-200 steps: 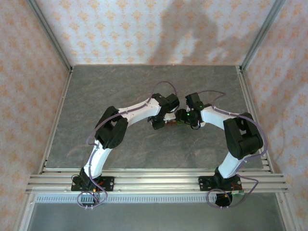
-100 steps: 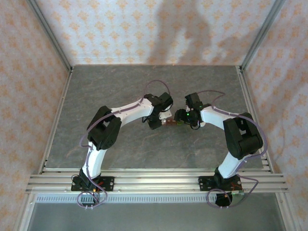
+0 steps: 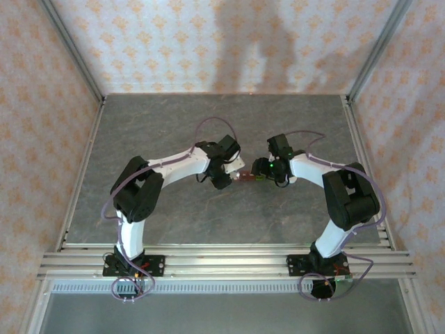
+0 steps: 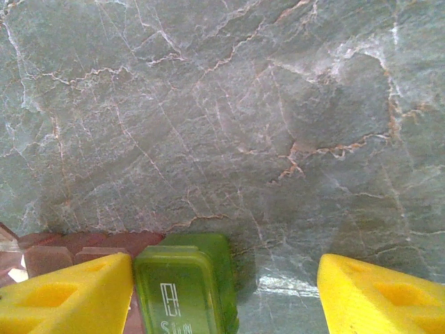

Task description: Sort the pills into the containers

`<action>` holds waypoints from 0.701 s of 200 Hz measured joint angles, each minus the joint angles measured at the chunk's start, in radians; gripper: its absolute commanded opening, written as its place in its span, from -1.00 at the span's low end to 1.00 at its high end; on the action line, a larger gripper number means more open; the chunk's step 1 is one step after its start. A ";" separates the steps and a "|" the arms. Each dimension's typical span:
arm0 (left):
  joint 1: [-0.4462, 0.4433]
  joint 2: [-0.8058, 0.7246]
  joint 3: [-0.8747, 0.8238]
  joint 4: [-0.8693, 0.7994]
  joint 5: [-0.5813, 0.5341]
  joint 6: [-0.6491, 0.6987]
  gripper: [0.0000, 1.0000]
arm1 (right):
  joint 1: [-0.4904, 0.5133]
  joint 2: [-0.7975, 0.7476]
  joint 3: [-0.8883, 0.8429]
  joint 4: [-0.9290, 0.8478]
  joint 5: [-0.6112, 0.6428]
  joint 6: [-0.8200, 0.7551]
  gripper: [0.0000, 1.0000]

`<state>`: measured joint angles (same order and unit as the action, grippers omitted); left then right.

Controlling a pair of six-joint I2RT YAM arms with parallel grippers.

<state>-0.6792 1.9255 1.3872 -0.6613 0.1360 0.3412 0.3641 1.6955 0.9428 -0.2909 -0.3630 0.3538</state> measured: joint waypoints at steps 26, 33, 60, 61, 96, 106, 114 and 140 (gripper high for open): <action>0.014 -0.065 -0.079 0.097 0.037 -0.012 -1.00 | 0.000 0.000 0.000 0.000 0.000 0.000 0.40; 0.019 -0.085 -0.103 0.130 0.048 -0.019 -1.00 | 0.000 0.000 0.000 0.000 0.000 0.000 0.40; 0.033 -0.153 -0.204 0.281 0.089 -0.049 -1.00 | 0.000 -0.002 0.000 0.000 0.000 0.000 0.40; 0.034 -0.157 -0.210 0.289 0.092 -0.051 -1.00 | 0.000 -0.002 0.000 0.000 0.000 0.000 0.40; 0.039 -0.227 -0.299 0.480 0.140 -0.108 -1.00 | 0.000 -0.037 0.001 -0.028 0.013 0.007 0.42; 0.040 -0.243 -0.311 0.533 0.153 -0.128 -1.00 | 0.000 -0.056 0.007 -0.045 0.022 0.011 0.42; 0.041 -0.256 -0.322 0.579 0.163 -0.143 -1.00 | 0.000 -0.072 0.016 -0.059 0.031 0.013 0.43; 0.048 -0.309 -0.367 0.735 0.202 -0.203 -1.00 | 0.000 -0.138 0.055 -0.102 0.077 0.019 0.45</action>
<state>-0.6308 1.6169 1.0199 0.0738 0.3378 0.1387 0.3641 1.5574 0.9977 -0.3927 -0.2863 0.3729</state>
